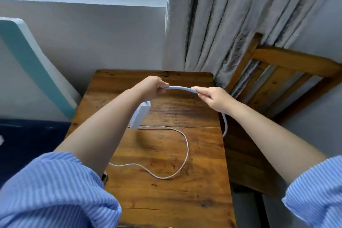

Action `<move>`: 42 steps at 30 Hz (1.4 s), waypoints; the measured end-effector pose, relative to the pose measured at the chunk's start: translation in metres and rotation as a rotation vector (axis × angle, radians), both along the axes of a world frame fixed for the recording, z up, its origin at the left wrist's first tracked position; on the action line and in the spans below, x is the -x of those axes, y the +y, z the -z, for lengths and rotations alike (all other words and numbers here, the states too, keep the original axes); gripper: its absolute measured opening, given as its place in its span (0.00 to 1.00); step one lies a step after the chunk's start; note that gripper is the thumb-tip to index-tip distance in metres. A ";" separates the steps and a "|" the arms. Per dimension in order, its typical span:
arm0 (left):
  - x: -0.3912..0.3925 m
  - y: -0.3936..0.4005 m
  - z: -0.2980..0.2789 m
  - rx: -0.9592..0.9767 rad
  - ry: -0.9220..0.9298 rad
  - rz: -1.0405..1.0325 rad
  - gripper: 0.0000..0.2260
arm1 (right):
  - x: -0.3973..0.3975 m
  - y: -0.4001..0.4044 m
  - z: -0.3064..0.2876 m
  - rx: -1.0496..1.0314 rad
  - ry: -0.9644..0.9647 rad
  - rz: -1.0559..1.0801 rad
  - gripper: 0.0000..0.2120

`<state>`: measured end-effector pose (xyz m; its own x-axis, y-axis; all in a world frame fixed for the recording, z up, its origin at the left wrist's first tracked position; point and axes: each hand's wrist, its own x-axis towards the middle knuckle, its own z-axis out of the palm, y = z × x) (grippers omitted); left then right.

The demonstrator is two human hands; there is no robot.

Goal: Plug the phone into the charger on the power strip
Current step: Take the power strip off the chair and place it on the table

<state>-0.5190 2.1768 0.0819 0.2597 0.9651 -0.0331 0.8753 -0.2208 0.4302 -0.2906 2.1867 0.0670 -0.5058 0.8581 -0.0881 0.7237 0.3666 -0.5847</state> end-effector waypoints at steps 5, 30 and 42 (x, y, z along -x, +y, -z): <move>-0.006 0.042 0.023 0.131 0.241 0.080 0.13 | 0.002 0.025 0.034 -0.120 -0.216 0.028 0.16; 0.012 0.048 0.208 0.358 0.480 -0.256 0.30 | -0.016 0.080 0.209 0.029 -0.333 0.034 0.13; -0.033 0.067 0.218 0.235 0.337 -0.298 0.32 | -0.032 0.093 0.216 -0.102 -0.407 0.178 0.17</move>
<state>-0.4862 2.2442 -0.1365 -0.0889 0.9520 -0.2929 0.9842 0.1291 0.1211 -0.2590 2.2793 -0.1489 -0.2911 0.9434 -0.1592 0.9441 0.2564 -0.2071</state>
